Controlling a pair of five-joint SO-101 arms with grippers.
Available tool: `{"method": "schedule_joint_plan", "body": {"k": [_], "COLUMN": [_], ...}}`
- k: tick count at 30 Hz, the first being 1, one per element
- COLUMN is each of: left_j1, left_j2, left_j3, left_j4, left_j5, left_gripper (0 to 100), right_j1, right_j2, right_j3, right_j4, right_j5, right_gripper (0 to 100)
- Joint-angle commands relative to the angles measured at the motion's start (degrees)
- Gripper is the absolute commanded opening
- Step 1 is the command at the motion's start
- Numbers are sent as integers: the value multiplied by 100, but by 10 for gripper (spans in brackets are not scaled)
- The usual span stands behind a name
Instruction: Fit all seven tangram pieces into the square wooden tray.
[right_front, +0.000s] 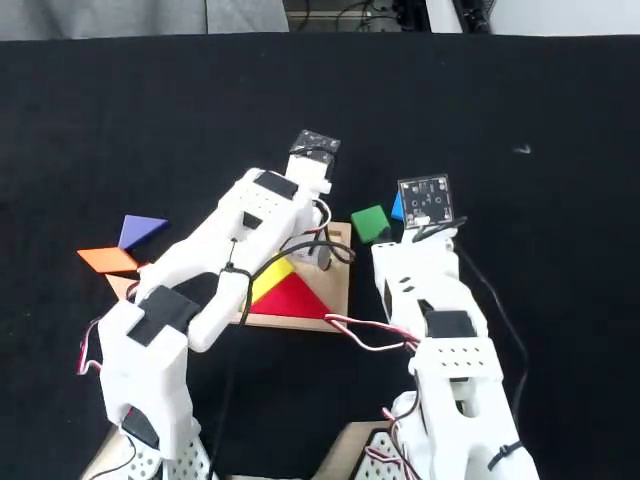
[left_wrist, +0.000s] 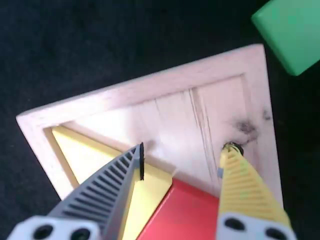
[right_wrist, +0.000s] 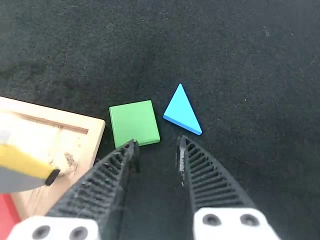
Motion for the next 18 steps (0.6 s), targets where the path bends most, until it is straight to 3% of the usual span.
{"method": "schedule_joint_plan", "body": {"k": [1, 7, 18], "left_j1": [-259, -593, -409], "left_j2": [-44, -44, 97], "left_j3": [-391, -391, -637], "left_j4": [255, 431, -88], "left_j5": [-62, -79, -79], "left_gripper": [252, 252, 252], "right_j1": [-44, -44, -44], "right_j2": [13, 13, 22], "right_j3": [-31, -31, -31], "right_j4": [-141, -141, -141], "right_j5": [62, 62, 62], "right_gripper": [134, 134, 134]}}
